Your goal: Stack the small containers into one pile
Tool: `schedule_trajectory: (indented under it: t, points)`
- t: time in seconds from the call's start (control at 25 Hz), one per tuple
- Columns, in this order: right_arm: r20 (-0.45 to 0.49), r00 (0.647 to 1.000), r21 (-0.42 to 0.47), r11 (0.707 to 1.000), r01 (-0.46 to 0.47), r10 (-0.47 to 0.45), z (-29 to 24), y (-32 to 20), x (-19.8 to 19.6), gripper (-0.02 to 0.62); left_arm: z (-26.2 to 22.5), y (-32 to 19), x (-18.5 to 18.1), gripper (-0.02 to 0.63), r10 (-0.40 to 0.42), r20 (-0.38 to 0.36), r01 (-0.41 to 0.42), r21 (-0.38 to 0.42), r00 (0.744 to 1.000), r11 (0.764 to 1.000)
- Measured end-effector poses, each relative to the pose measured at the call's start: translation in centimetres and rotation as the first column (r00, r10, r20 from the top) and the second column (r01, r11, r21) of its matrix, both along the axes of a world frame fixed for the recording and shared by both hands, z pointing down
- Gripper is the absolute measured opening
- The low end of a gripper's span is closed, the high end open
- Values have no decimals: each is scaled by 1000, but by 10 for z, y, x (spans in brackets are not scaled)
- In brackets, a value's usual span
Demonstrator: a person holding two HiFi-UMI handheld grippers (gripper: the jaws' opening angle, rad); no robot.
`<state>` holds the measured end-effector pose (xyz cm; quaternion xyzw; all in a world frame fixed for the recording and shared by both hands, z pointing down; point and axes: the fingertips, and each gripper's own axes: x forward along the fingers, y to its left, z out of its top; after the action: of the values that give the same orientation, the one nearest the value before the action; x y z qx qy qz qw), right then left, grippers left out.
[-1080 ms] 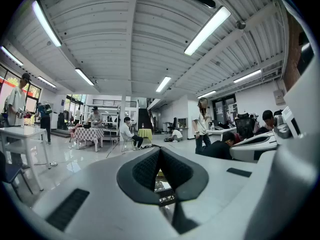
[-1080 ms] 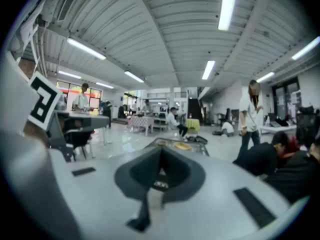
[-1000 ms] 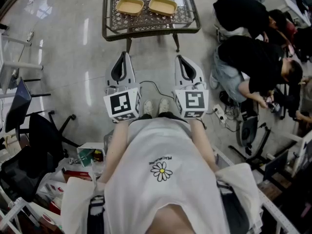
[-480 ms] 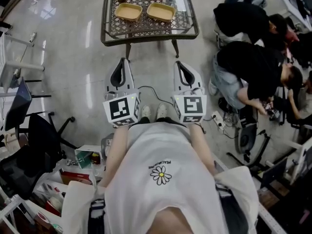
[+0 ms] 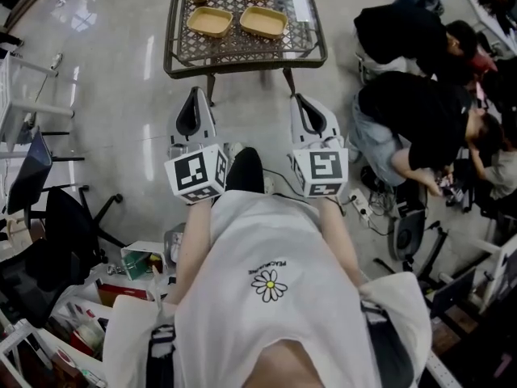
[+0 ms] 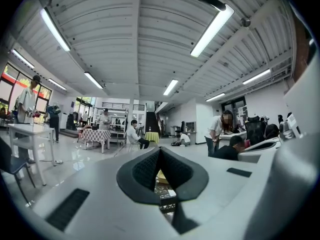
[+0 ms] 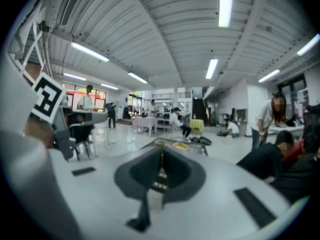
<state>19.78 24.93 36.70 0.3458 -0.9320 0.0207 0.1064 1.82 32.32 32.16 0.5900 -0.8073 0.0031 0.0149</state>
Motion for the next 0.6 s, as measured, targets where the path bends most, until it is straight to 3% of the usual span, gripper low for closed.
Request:
schedule_trajectory:
  t: [0.24,0.6]
  points:
    - [6,1000,3,1000,-17,17,0,-39,-14,32,1,-41,-15,23,17,6,-17,21,1000,1000]
    - [-36,998,-9,999,-48,47,11,-116,-58,32,9,-127,-71,23,48,-14,-48,16,999,999]
